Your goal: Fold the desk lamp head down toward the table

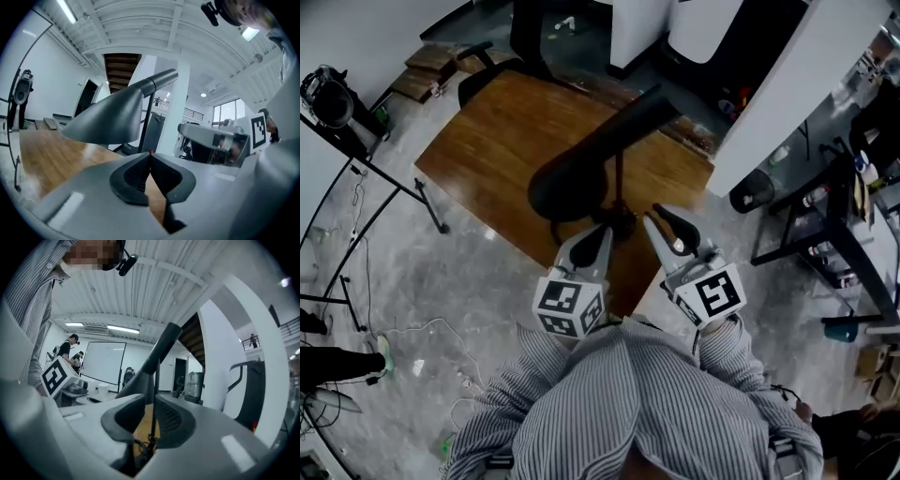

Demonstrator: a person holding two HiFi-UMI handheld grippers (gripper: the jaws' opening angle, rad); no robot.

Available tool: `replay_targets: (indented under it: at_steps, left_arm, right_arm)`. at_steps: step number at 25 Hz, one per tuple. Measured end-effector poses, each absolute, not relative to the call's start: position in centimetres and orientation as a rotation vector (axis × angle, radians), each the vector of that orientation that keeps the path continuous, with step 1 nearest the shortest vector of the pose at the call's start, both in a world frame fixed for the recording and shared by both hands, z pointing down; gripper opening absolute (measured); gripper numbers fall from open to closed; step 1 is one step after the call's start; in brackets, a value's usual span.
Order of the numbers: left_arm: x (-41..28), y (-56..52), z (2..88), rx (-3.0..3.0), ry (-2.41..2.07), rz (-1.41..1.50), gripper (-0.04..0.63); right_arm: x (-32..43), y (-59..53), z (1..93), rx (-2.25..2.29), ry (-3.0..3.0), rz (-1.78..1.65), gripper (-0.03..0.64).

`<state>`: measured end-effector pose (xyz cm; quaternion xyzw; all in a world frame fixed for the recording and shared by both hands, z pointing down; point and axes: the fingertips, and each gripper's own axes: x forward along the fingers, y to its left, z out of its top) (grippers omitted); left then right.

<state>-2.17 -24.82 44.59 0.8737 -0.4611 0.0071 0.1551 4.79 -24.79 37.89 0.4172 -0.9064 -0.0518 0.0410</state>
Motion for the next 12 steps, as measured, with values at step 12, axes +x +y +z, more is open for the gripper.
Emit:
replay_targets:
  at_steps: [12]
  left_arm:
    - [-3.4, -23.1, 44.8, 2.448, -1.335, -0.012, 0.001]
  right_arm:
    - [3.2, -23.2, 43.6, 1.326, -2.748, 0.186, 0.024]
